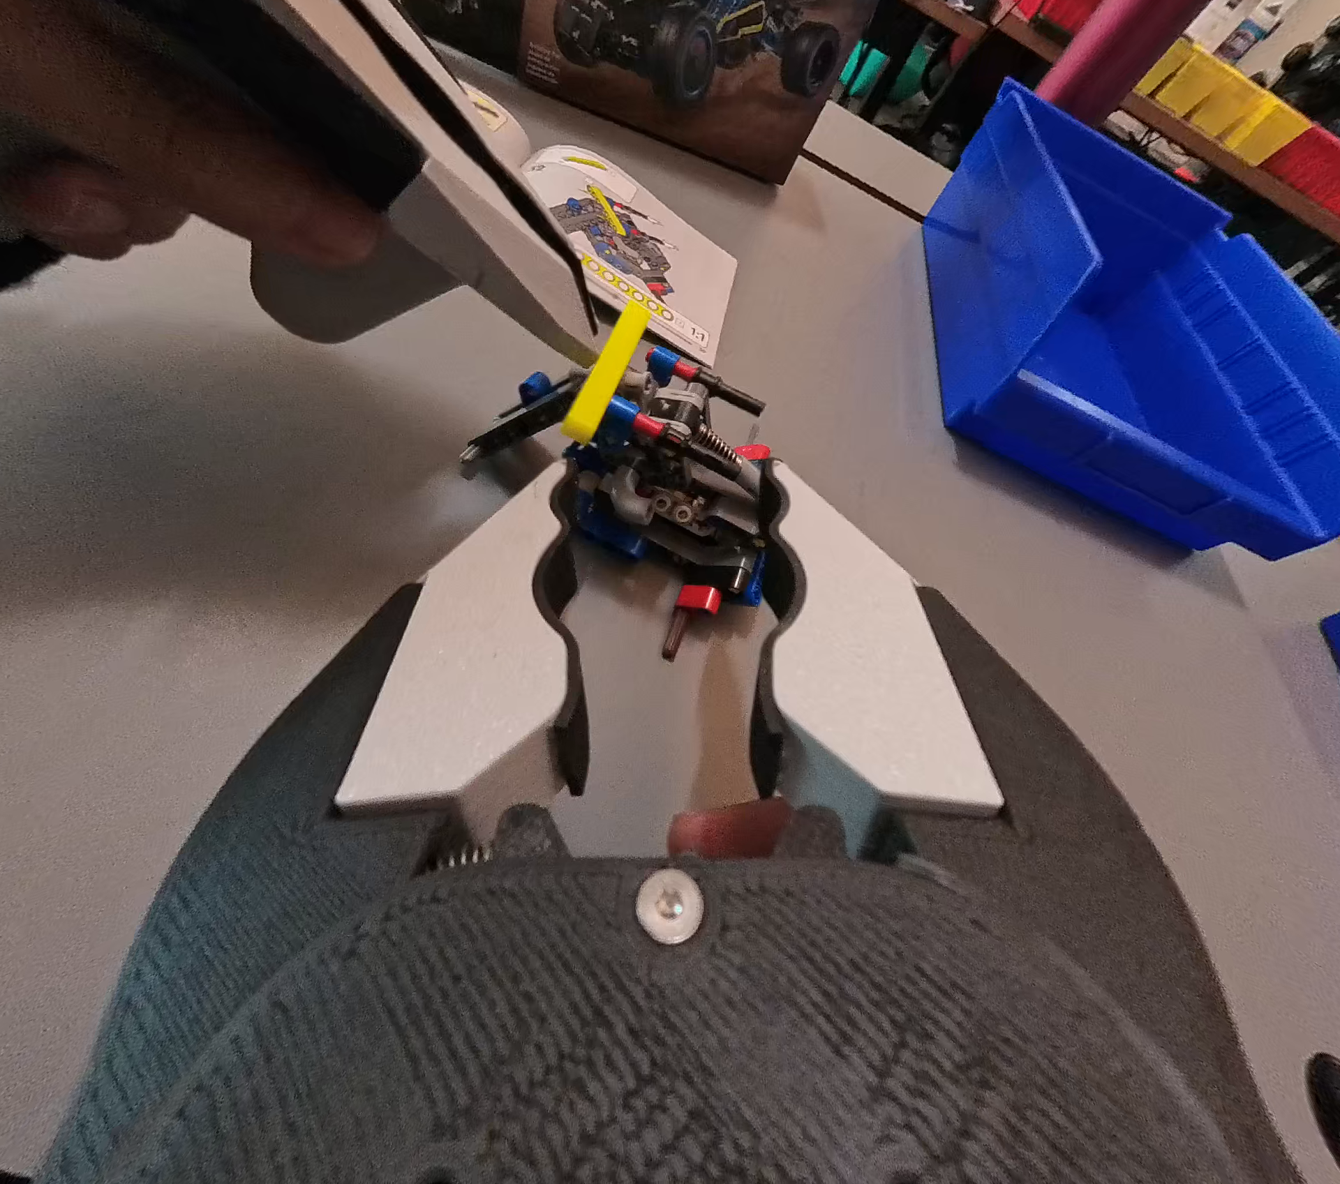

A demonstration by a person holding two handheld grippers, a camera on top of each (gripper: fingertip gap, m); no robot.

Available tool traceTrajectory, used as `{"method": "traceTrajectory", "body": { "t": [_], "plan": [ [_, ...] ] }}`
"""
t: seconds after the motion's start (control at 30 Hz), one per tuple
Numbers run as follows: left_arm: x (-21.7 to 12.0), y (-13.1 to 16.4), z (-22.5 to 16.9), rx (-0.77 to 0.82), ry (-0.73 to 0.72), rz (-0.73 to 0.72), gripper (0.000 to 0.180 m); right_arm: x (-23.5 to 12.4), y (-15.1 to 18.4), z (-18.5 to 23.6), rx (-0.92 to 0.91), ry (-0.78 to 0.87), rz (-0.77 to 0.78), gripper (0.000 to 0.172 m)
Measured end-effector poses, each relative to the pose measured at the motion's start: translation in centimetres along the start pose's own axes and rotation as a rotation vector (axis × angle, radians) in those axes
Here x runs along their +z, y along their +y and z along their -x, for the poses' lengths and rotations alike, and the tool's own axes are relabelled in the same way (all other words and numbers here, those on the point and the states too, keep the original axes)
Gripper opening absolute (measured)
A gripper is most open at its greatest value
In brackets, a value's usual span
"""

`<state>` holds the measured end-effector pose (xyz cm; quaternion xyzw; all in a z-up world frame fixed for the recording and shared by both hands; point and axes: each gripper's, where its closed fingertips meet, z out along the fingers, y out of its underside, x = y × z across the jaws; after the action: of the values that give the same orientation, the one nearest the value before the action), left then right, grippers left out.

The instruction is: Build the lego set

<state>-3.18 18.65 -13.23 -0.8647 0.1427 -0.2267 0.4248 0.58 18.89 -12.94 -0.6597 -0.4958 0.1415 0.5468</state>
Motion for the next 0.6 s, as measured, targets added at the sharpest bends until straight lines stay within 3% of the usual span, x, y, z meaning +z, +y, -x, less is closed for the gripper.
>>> {"method": "traceTrajectory", "body": {
  "t": [0.13,0.3,0.6],
  "plan": [
    [0.2,-0.1,0.2,-0.034,0.011,-0.011,0.012,-0.4,-1.0,0.7,0.0,0.002,-0.06,0.047],
    [0.3,-0.1,0.2,-0.023,0.012,-0.007,0.014,-0.1,-1.8,1.4,0.018,-0.001,-0.099,0.035],
    [0.3,0.5,0.3,-0.005,0.028,0.007,0.018,0.0,-0.8,2.0,0.152,-0.07,-0.017,0.014]
  ]
}}
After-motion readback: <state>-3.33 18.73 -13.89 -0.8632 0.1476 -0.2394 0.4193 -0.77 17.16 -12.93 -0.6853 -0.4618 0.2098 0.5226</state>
